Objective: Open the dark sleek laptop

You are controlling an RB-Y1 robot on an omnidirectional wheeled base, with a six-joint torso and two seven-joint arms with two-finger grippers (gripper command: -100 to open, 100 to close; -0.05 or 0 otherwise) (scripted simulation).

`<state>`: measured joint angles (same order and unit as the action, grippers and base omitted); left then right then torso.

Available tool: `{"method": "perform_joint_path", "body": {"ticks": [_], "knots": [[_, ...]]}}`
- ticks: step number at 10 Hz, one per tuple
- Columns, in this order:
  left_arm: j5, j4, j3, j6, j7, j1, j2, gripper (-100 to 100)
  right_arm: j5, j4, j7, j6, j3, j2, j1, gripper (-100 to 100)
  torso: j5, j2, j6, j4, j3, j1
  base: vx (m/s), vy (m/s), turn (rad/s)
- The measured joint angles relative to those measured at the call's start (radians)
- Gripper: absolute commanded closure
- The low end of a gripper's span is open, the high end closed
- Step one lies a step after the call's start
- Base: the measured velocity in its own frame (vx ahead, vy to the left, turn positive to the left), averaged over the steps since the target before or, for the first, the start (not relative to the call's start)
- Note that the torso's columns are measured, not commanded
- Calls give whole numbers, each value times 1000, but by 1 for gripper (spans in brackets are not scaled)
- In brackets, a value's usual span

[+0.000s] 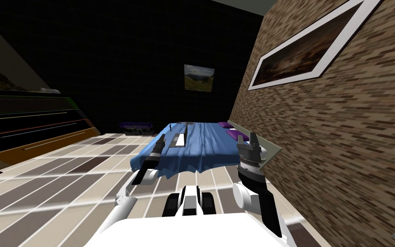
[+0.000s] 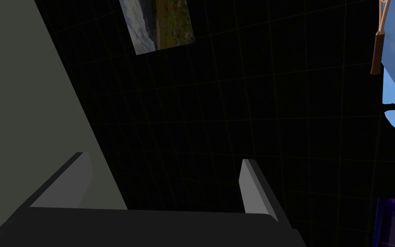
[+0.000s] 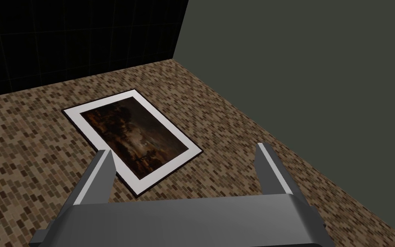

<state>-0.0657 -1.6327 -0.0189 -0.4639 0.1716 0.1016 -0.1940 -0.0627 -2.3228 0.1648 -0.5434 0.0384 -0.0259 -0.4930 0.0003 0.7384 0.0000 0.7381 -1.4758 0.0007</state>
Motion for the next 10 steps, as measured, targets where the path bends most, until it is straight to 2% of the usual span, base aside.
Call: {"method": "perform_joint_path", "body": {"ticks": [1, 3, 8, 10], "knots": [[1, 21, 1, -1, 2, -11, -1, -100, 0, 0, 0, 0, 0, 0, 0, 0, 0, 0, 0, 0, 0, 0, 30, -49, -3], [2, 95, 1, -4, 9, -73, -8, -100, 0, 0, 0, 0, 0, 0, 0, 0, -1, -1, 0, 0, -1, -3, 31, -89, -5], [4, 235, 4, -6, 18, -146, -22, -100, 0, 0, 0, 0, 0, 0, 0, 0, 0, 0, 0, 0, 0, 0, 24, -52, -3], [7, 312, 5, -11, 26, -205, -28, -100, 0, 0, 0, 0, 0, 0, 0, 0, -1, -1, 0, 0, -1, -3, 25, -75, -6]]}}
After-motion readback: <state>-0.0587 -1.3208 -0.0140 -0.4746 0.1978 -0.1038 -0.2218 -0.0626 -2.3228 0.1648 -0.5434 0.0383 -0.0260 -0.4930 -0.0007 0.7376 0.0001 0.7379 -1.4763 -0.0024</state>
